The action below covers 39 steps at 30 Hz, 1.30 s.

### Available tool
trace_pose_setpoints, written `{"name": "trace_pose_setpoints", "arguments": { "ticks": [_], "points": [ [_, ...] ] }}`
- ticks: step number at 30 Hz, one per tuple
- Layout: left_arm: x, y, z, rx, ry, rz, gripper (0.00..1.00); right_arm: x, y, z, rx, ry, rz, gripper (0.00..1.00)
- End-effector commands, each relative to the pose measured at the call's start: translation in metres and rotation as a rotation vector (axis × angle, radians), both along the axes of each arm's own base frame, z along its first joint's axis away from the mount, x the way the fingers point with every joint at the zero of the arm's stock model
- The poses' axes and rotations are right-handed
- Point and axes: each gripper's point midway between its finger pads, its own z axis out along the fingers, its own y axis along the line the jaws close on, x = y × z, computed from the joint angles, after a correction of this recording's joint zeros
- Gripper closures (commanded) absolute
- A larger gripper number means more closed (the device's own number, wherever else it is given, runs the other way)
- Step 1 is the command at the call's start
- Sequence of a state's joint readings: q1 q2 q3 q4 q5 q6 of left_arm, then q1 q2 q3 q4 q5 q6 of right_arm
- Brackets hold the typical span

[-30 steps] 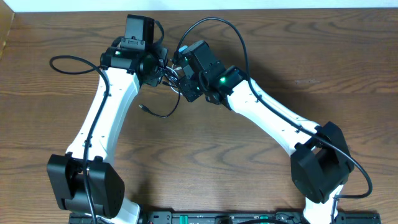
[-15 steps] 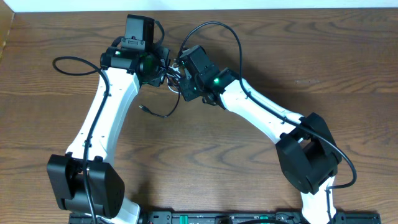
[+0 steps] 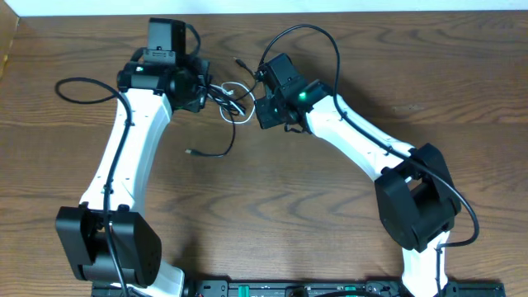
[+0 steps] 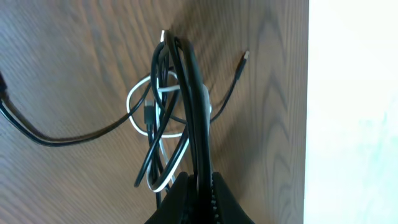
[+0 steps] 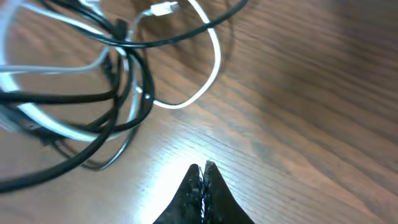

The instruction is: Untangle cables

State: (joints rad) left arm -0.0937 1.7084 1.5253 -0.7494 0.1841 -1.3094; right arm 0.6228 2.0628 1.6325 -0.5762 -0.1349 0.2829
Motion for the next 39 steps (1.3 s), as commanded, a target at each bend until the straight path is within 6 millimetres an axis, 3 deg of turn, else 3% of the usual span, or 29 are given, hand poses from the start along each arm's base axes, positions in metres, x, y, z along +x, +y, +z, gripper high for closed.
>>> {"name": "trace_pose_setpoints", "arguments": {
  "ticks": [1, 6, 8, 17, 23, 35, 39],
  "points": [
    [0.002, -0.001, 0.003, 0.007, -0.004, 0.005, 0.92, -0.006, 0.015, 0.049, 0.108, -0.077, 0.138, 0.99],
    [0.001, -0.004, 0.003, 0.007, -0.004, -0.002, 0.92, -0.016, 0.028, 0.062, 0.171, -0.091, 0.235, 0.82],
    [0.001, -0.006, 0.003, 0.002, -0.003, -0.009, 0.92, -0.018, 0.031, 0.06, 0.176, -0.085, 0.247, 0.79],
    [-0.001, -0.014, 0.003, -0.021, 0.003, -0.031, 0.93, -0.032, 0.037, 0.042, 0.162, -0.019, 0.273, 0.87],
    [-0.003, -0.02, 0.003, -0.051, 0.01, -0.049, 0.92, -0.037, 0.034, 0.038, 0.146, 0.009, 0.273, 0.78],
    [-0.022, -0.031, -0.004, -0.099, 0.09, -0.087, 0.93, -0.017, 0.045, 0.05, 0.188, -0.105, 0.29, 0.73],
    [-0.025, -0.031, -0.005, -0.096, 0.103, -0.085, 0.92, -0.015, 0.042, 0.048, 0.162, -0.12, 0.291, 0.83]
  ]
}}
